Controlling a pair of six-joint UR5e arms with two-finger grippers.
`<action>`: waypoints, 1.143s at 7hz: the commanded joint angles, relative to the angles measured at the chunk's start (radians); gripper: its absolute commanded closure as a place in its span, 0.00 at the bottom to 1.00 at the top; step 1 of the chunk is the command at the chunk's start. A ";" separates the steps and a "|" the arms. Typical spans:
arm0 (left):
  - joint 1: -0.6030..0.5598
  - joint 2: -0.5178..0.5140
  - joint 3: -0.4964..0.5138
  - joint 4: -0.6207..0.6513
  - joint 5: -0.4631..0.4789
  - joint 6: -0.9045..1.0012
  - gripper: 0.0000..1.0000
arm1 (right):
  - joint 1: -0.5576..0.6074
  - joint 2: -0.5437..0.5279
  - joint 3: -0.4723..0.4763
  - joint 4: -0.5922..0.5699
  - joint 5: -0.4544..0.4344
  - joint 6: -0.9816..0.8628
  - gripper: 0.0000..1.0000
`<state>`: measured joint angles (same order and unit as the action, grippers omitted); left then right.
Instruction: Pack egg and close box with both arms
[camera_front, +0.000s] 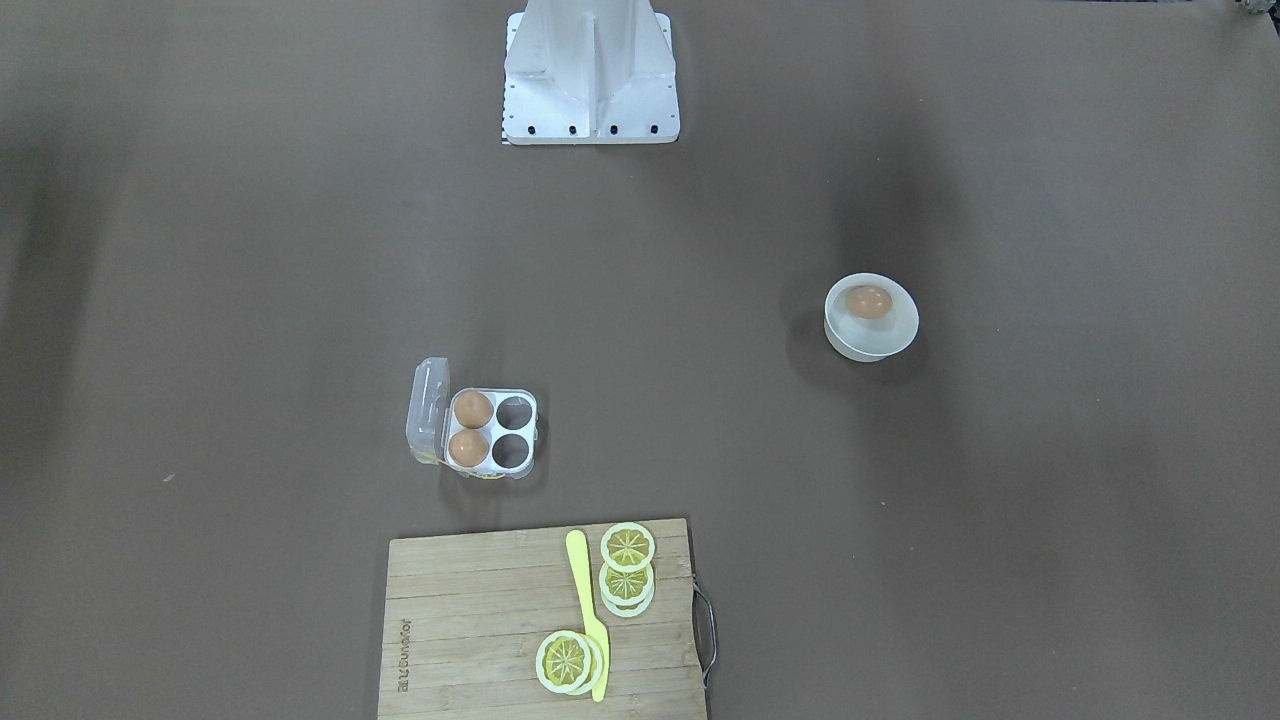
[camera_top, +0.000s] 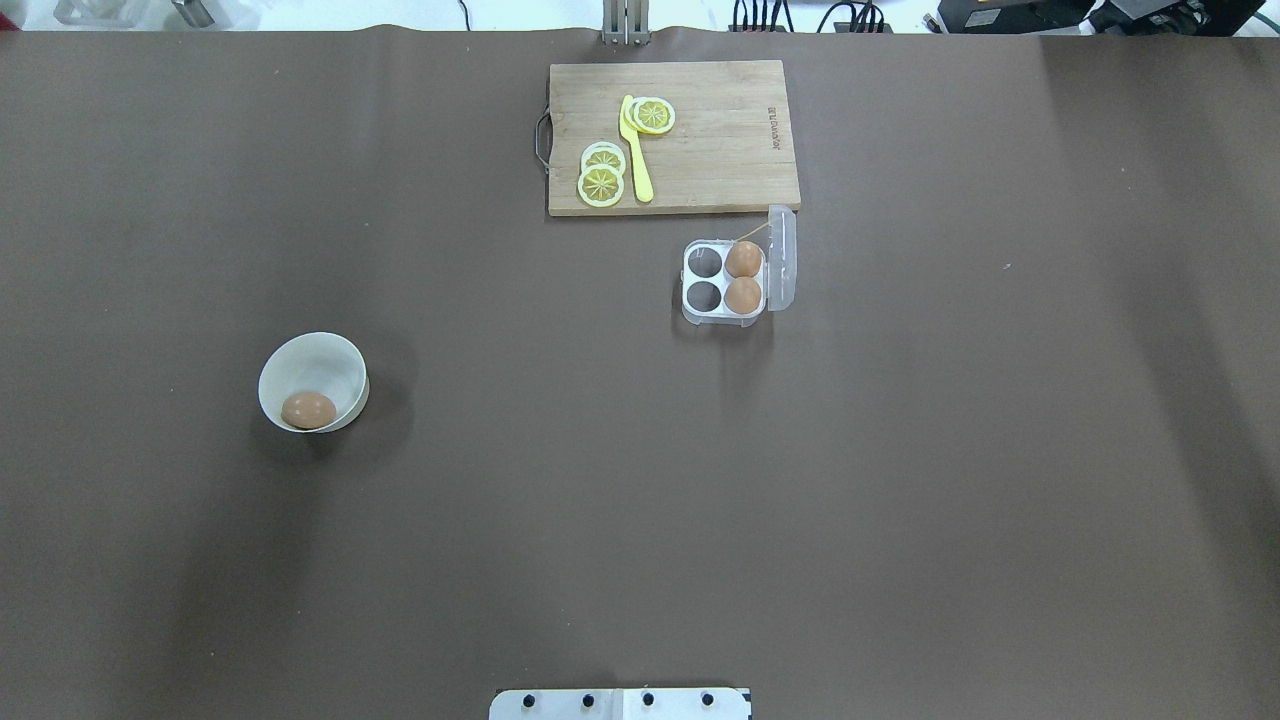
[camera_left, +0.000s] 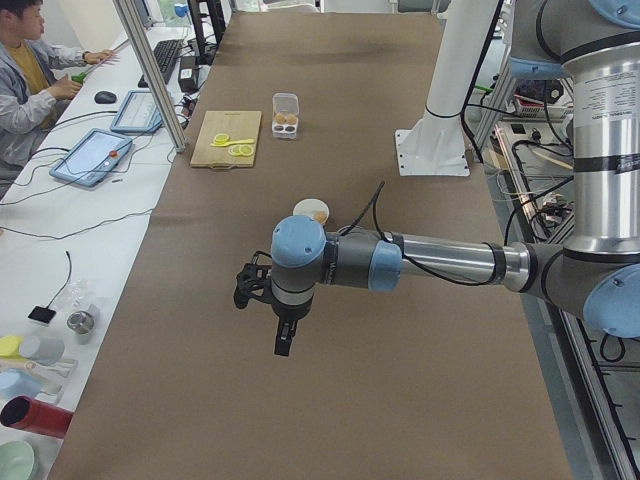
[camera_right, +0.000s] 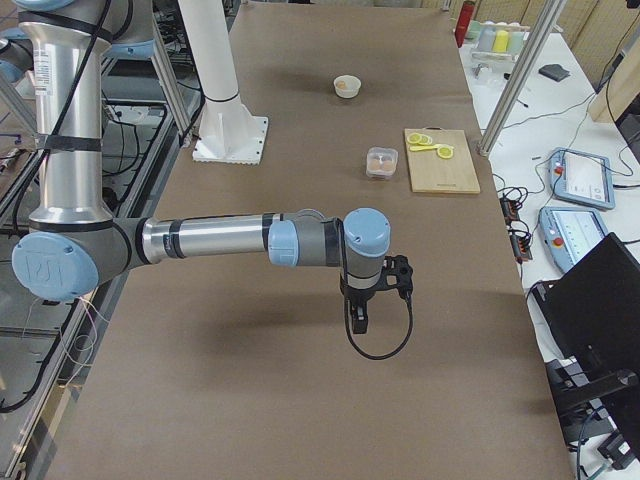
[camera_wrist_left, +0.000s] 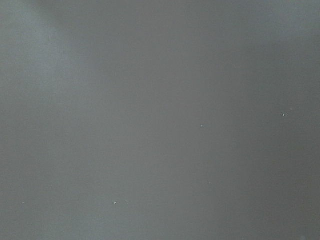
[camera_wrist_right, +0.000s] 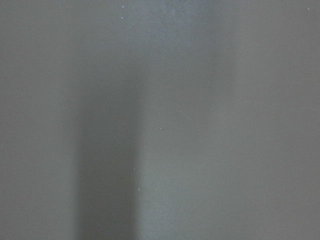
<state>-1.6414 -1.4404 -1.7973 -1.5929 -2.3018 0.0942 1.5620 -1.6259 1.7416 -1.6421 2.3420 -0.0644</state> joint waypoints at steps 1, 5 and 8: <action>0.000 0.021 -0.004 -0.008 -0.001 0.004 0.02 | 0.001 -0.003 -0.001 0.001 0.003 0.000 0.00; -0.001 0.028 -0.001 -0.010 -0.008 0.004 0.02 | 0.003 -0.011 0.007 0.002 0.008 0.002 0.00; 0.002 0.026 0.002 -0.012 -0.015 0.002 0.01 | 0.001 -0.018 0.016 0.005 0.013 0.000 0.00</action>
<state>-1.6411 -1.4143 -1.7950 -1.6029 -2.3154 0.0954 1.5644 -1.6387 1.7547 -1.6392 2.3512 -0.0639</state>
